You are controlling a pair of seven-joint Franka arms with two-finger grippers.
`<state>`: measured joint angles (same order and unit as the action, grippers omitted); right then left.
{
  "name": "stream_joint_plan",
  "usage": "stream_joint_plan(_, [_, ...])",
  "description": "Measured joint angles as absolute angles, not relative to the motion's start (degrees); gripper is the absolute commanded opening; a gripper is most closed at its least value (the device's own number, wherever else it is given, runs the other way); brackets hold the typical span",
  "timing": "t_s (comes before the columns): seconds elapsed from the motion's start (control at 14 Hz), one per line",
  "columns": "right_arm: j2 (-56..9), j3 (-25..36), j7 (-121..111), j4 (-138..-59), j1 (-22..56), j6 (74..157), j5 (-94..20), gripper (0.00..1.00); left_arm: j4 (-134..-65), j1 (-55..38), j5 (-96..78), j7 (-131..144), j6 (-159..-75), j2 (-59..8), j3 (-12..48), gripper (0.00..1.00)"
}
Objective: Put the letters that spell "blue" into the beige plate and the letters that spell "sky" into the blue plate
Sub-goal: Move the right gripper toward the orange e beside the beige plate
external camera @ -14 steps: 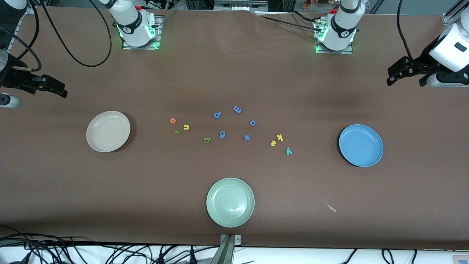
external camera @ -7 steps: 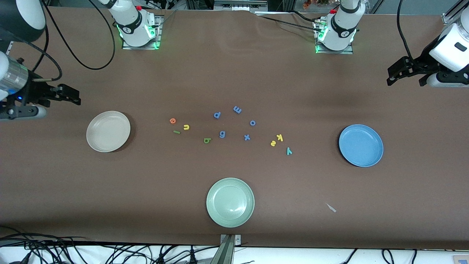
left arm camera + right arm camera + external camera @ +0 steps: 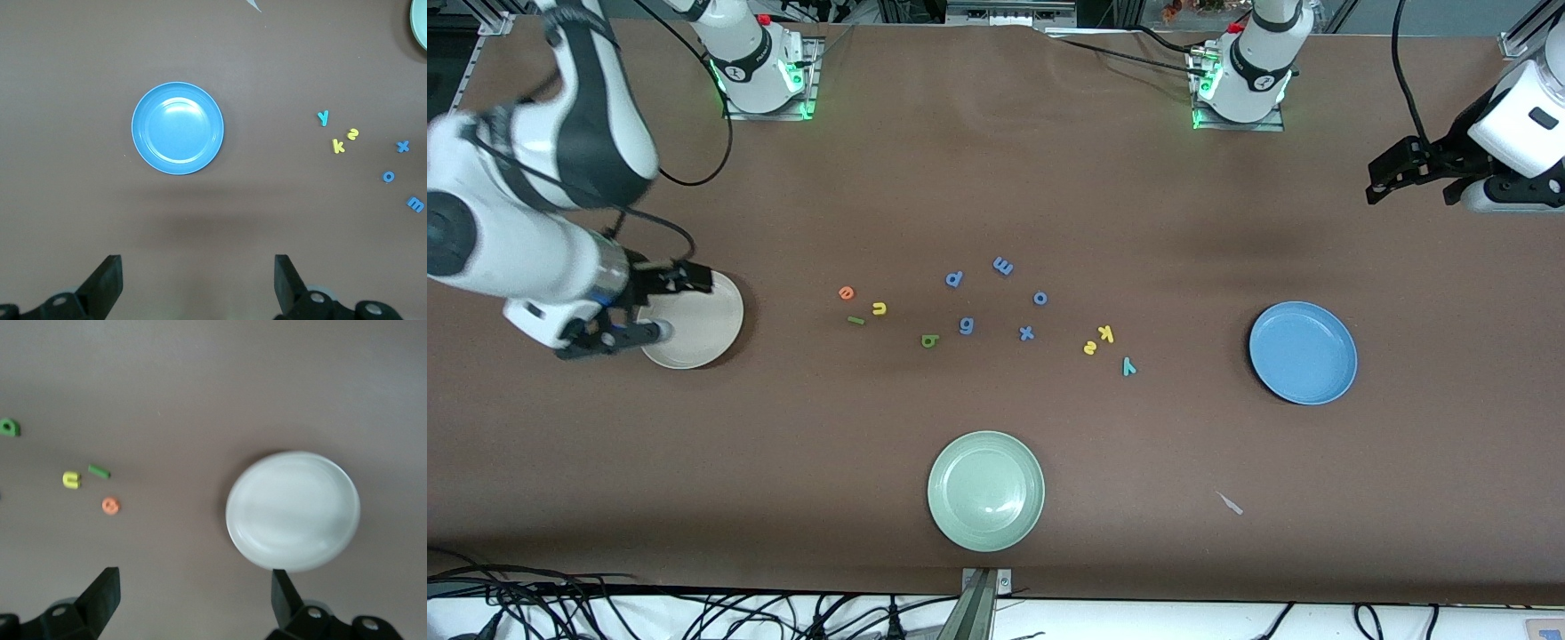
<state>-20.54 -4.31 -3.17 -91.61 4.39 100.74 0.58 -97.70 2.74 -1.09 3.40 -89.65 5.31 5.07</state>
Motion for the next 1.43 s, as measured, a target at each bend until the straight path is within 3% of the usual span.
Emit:
stream_joint_plan(0.36, [-28.3, -4.4, 7.5, -94.1, 10.8, 112.8, 0.5, 1.0, -97.7, 2.8, -1.1, 3.4, -89.6, 5.2, 5.1, 1.0])
stream_joint_plan(0.78, [-26.1, -6.5, 15.4, -107.9, 11.6, 128.1, 0.5, 1.0, -97.7, 2.8, -1.1, 3.4, -89.6, 5.2, 5.1, 1.0])
stream_joint_plan(1.43, [-25.3, -9.3, 18.0, -115.0, 12.2, 130.6, 0.5, 1.0, -97.5, 2.4, -1.1, 3.4, -89.6, 5.2, 5.3, 1.0])
